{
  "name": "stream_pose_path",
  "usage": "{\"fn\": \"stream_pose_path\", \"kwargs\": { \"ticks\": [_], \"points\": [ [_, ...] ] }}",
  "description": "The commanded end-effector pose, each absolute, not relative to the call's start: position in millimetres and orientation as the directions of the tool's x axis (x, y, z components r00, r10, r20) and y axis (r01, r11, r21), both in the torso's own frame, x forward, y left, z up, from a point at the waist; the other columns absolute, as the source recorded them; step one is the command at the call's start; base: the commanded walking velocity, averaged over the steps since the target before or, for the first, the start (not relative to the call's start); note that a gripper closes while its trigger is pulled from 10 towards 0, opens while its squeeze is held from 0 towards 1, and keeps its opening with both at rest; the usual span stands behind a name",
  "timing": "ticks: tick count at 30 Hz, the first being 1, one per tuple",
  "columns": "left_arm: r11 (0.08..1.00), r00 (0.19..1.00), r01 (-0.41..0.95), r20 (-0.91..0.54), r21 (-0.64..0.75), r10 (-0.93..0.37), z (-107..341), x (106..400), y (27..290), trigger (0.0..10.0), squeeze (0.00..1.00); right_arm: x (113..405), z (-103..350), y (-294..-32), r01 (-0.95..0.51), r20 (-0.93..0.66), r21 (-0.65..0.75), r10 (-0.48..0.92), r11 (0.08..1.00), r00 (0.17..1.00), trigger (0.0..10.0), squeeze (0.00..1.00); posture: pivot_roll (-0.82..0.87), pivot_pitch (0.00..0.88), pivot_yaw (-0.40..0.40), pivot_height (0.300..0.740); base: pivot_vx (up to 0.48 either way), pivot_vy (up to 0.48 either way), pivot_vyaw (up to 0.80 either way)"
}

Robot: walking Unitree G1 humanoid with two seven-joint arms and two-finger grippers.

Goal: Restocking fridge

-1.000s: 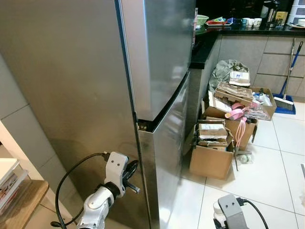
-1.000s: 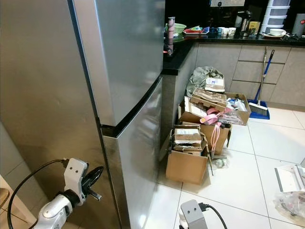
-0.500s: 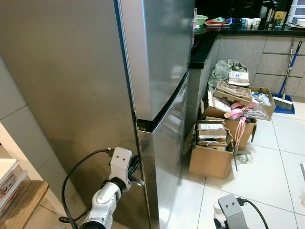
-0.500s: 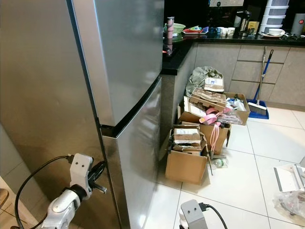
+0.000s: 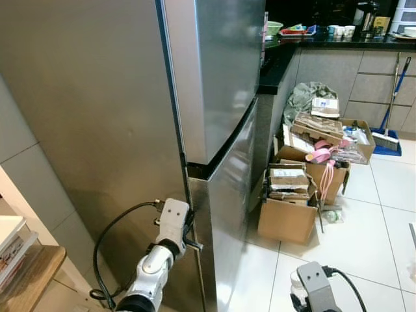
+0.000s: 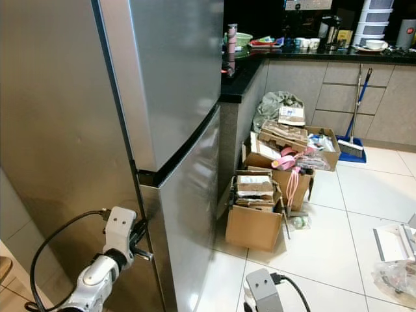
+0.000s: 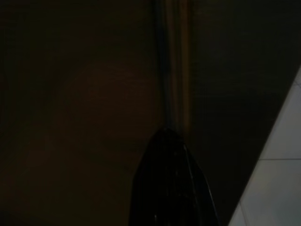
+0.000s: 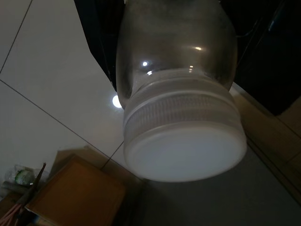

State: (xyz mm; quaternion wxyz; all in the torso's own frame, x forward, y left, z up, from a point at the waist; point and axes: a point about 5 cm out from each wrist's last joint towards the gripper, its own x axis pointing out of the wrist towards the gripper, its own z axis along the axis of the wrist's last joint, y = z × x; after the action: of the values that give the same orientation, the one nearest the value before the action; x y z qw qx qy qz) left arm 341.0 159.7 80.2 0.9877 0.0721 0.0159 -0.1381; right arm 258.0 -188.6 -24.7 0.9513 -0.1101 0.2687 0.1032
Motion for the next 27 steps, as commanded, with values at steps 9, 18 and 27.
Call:
{"fn": "stream_pose_path", "kwargs": {
  "ticks": [9, 18, 27],
  "points": [
    [0.974, 0.985, 0.166, -0.065, 0.155, -0.158, 82, 343, 186, 10.0, 0.00, 262, -20, -190, -0.233, -0.507, -0.148, 0.128, 0.961, 0.853, 10.0, 0.00, -0.09, 0.060, 0.016, 0.740, 0.000, 0.000, 0.00],
    [0.974, 0.979, 0.201, -0.053, 0.100, -0.197, 85, 347, 175, 10.0, 0.00, 264, -18, -193, -0.227, -0.503, -0.154, 0.122, 0.962, 0.856, 10.0, 0.00, -0.10, 0.073, 0.017, 0.740, 0.000, 0.000, 0.00],
    [0.962, 0.965, 0.262, -0.041, 0.080, -0.260, 93, 355, 154, 10.0, 0.00, 267, -15, -196, -0.219, -0.497, -0.163, 0.112, 0.962, 0.861, 10.0, 0.00, -0.10, 0.086, 0.029, 0.740, 0.000, 0.000, 0.00]
  ]
}}
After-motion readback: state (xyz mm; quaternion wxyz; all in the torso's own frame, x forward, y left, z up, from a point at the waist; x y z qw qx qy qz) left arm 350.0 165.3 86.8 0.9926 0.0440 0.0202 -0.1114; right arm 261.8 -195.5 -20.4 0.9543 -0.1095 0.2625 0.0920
